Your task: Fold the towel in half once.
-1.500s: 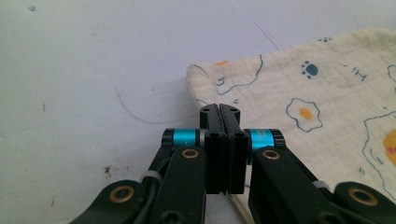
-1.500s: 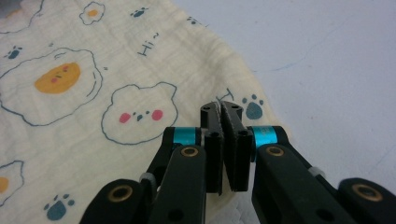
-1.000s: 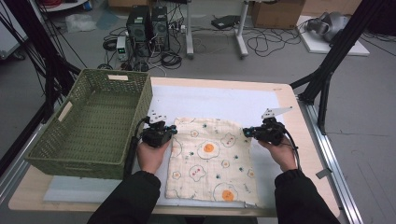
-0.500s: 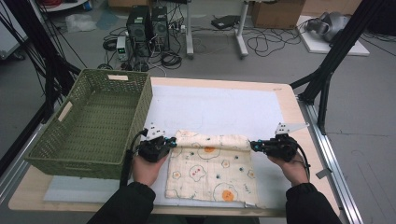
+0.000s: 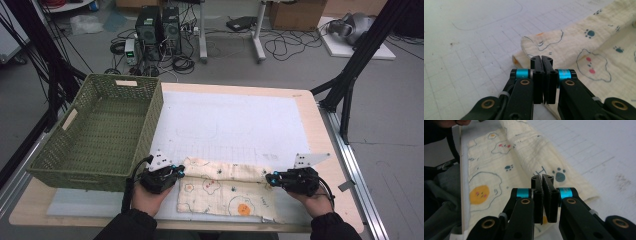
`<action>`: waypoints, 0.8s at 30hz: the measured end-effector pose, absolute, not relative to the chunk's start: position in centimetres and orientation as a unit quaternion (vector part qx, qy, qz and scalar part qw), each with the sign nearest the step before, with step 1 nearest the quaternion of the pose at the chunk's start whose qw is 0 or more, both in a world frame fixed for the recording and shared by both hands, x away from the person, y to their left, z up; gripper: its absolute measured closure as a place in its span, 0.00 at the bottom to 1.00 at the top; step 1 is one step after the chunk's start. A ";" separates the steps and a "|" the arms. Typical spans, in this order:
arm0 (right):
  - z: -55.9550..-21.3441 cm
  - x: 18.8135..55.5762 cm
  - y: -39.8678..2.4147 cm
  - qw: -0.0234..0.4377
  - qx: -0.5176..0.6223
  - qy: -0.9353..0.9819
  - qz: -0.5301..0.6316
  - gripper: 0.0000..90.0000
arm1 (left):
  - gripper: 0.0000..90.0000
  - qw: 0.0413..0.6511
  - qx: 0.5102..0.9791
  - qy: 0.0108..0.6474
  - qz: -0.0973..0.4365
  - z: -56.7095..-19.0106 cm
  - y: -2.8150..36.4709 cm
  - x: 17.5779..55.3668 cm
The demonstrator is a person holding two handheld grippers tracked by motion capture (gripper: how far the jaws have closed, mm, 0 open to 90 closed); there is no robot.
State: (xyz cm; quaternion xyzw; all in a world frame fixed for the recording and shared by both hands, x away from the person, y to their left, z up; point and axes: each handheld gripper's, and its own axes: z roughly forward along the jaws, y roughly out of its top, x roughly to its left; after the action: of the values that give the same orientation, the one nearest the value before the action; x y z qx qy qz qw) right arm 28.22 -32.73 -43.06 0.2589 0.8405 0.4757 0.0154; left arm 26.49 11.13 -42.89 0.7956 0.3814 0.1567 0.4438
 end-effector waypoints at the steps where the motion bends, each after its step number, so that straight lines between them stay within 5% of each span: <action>1: -43.2 28.1 -32.8 0.014 0.261 0.841 0.474 0.89 | 0.91 0.446 0.796 0.380 0.152 -42.9 11.2 26.4; 4: -42.9 27.8 -33.3 0.019 0.266 0.834 0.484 0.78 | 0.80 0.449 0.795 0.381 0.143 -42.8 11.3 26.5; 11: -41.9 28.8 -32.6 0.031 0.262 0.830 0.491 0.72 | 0.62 0.462 0.788 0.385 0.129 -42.3 11.2 27.1; 24: -41.3 28.5 -32.6 0.036 0.251 0.832 0.493 0.71 | 0.59 0.470 0.796 0.367 0.108 -41.0 11.0 26.7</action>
State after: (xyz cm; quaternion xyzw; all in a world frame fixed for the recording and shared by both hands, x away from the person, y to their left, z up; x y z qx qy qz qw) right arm 28.51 -32.61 -41.28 0.2506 0.8322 0.4933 0.0359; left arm 26.69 11.04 -41.01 0.7957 0.3666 0.1079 0.4699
